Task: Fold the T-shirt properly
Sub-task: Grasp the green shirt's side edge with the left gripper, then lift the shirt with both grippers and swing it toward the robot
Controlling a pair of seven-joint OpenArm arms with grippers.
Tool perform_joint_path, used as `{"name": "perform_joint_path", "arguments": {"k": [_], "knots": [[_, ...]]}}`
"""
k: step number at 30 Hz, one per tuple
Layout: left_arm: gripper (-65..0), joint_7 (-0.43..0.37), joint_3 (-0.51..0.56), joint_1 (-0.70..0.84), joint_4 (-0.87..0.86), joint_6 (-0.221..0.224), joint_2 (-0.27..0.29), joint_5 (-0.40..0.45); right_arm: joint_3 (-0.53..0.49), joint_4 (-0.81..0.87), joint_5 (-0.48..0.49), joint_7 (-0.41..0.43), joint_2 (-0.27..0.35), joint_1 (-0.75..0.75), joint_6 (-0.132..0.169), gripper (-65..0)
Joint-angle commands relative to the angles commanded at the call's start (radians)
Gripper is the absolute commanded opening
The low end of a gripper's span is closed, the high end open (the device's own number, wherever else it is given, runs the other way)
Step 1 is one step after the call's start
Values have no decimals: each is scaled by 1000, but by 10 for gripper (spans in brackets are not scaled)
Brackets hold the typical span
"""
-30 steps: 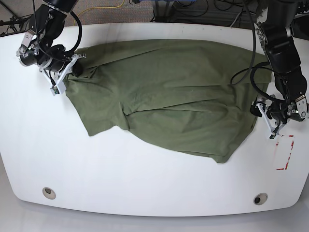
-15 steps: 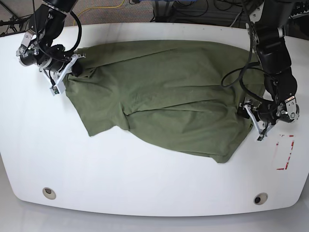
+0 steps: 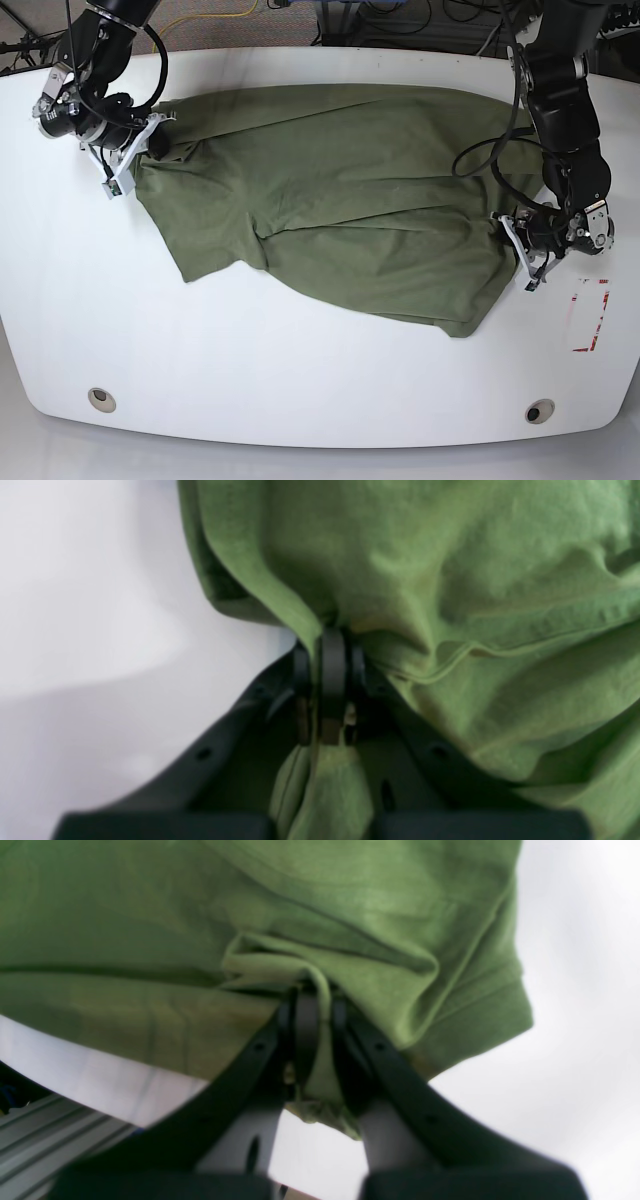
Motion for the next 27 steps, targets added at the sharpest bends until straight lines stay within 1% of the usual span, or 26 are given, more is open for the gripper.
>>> {"name": "perform_joint_path", "arguments": {"k": [2,7,9,12,19,20,24,27], "knots": [[-650,0,0,2,44,0,-5,-2,0,2,0,0,0,0,0,-650],[-650,2,2,60,209,0,-3,0,2,-2,-2,2,-2,0,0,-650],[-650,2,3,81,285,0,-2,2,5,-3,-3,15,-3,0,0,-650],[-650,2,6,86,347,0,0,2,5,-3,-3,28,0,6,0,-650],[-650,3,6,75,436,0,2,2,6,-3,-3,29,9,78,0,-650],[-650,3,6,69,442,0,2,2,6,-3,-3,29,15,91,0,-650],[-650,5,6,18,457,0,31,2,6,-3,6,28,44,169,0,-650],[-650,25,3,-15,462,0,35,2,6,-3,8,26,63,222,0,-650]]}}
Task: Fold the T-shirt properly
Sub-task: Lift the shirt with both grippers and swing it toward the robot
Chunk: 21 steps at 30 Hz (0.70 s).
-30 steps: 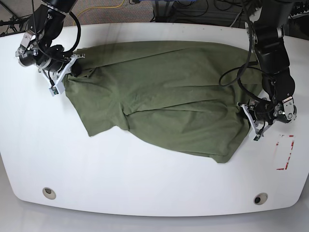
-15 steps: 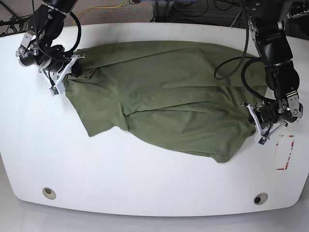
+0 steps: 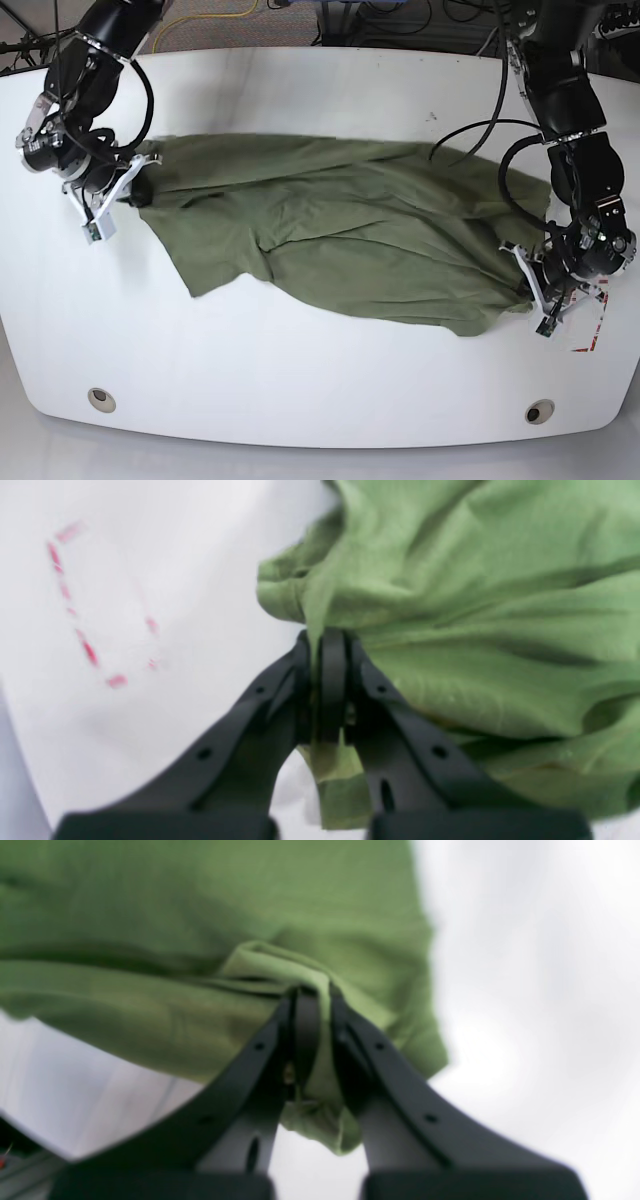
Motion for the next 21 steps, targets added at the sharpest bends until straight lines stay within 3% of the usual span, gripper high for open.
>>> {"name": "perform_joint_path", "arguments": {"k": [7,14,21], "knots": [[-650,61,-2,-107,0,0,31,0,-5,-60,2,-2,31,178,0,-650],[-650,115,-37,-203,69,0,51,-2,-9,-210,2,-2,104,396,0,-650],[-650,121,-78,-304,81,0,51,-3,-114,-388,0,-2,193,644,0,-650]]}}
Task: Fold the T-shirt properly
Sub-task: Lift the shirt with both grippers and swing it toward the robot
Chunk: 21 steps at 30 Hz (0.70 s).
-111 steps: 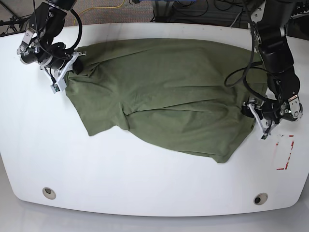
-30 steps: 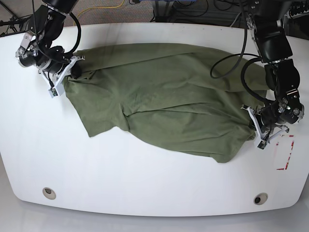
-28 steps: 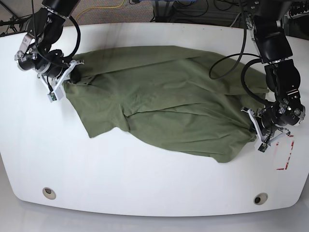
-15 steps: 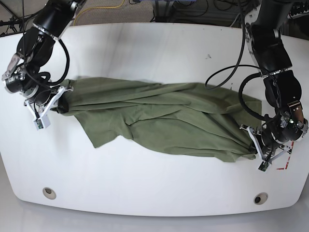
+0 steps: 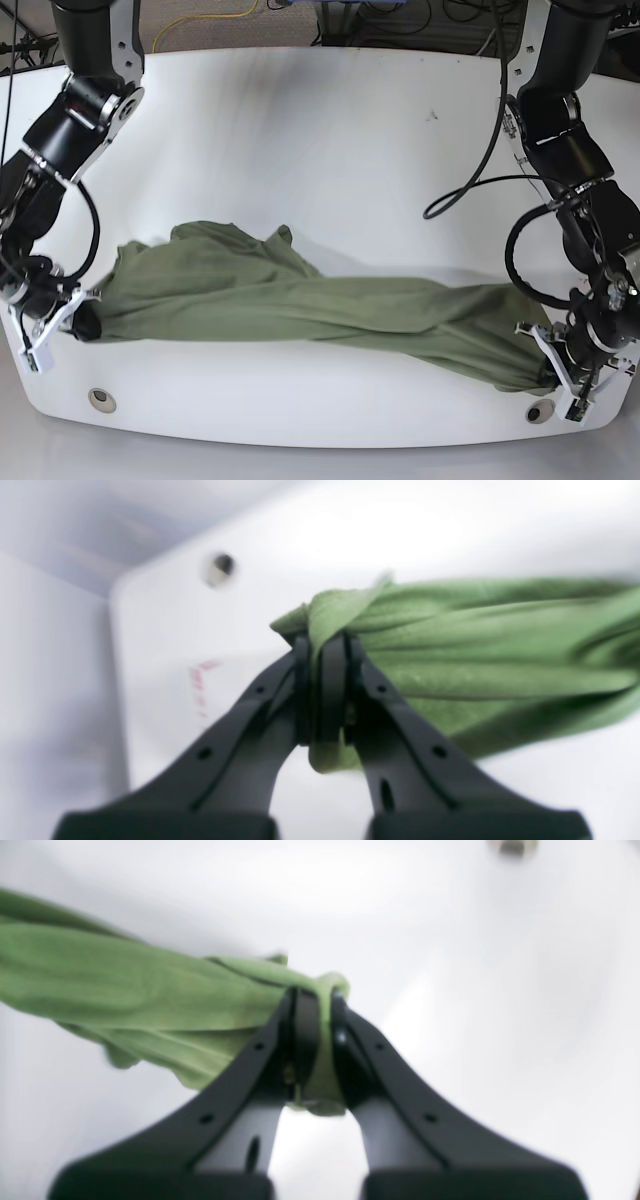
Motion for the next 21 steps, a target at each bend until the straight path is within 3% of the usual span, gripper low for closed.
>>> {"name": "perform_joint_path", "arguments": {"k": [5,11,21], "knots": [[-650,68,-17,-32,2,0,0,-2,-40,-74,2,0,51,147,0,-650],[-650,83,-124,-123,40,0,-2,0,-140,-170,2,0,94,358,0,-650],[-650,146,-127,-209,69,0,-3,-2,-221,-184,2,-34,126,548,0,-650]]}}
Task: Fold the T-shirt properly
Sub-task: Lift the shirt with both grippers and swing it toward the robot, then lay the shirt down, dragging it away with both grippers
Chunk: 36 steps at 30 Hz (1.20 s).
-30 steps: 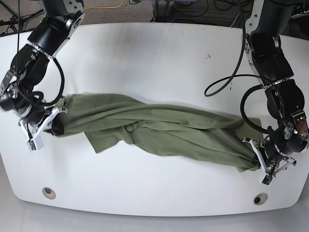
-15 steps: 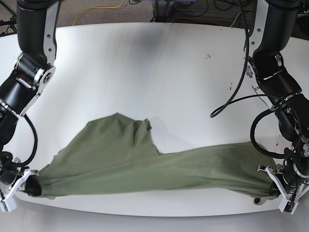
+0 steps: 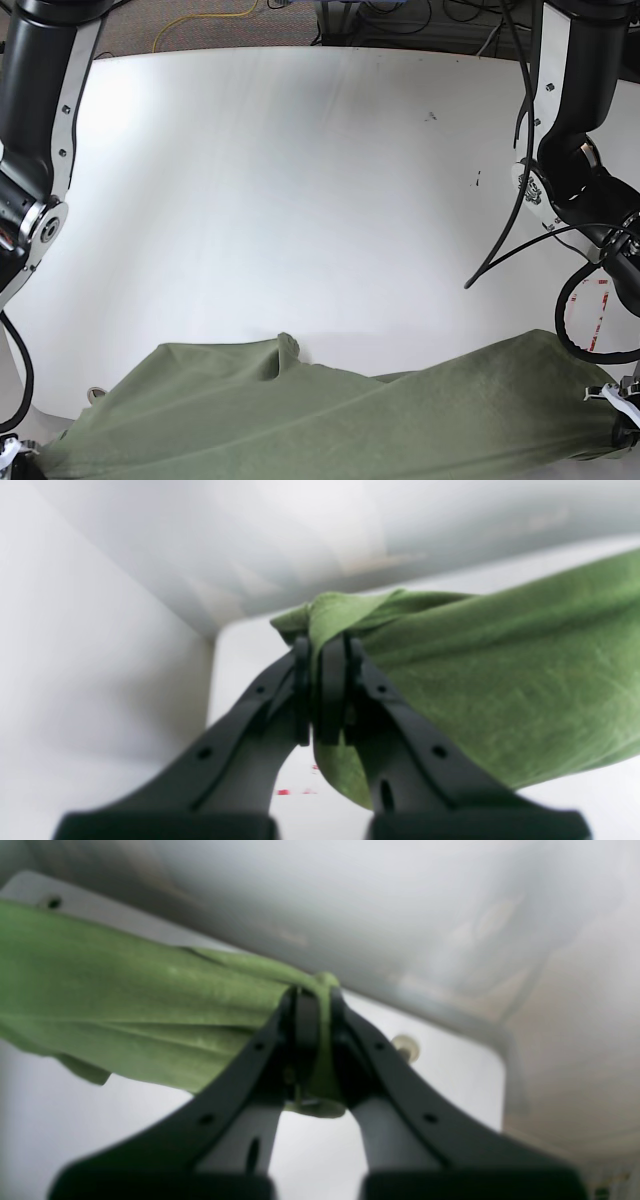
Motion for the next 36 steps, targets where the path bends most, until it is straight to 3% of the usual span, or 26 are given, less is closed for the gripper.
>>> {"name": "perform_joint_path", "arguments": {"k": [8,19,28,36], "knots": [[-650,0,-2,71,3,0,44,0,-40,3,2,-1,8,-38,0,-650],[-650,-2,-29,301,2,0,61,-2,144,132,68,-1,21,-442,0,-650],[-650,-2,-60,560,-2,0,58,-2,342,299,112,-1,-66,-904,0,-650],[-650,-2,-54,736,-6,0,25,0,394,334,117,2,-149,-1166,0,-650]]}}
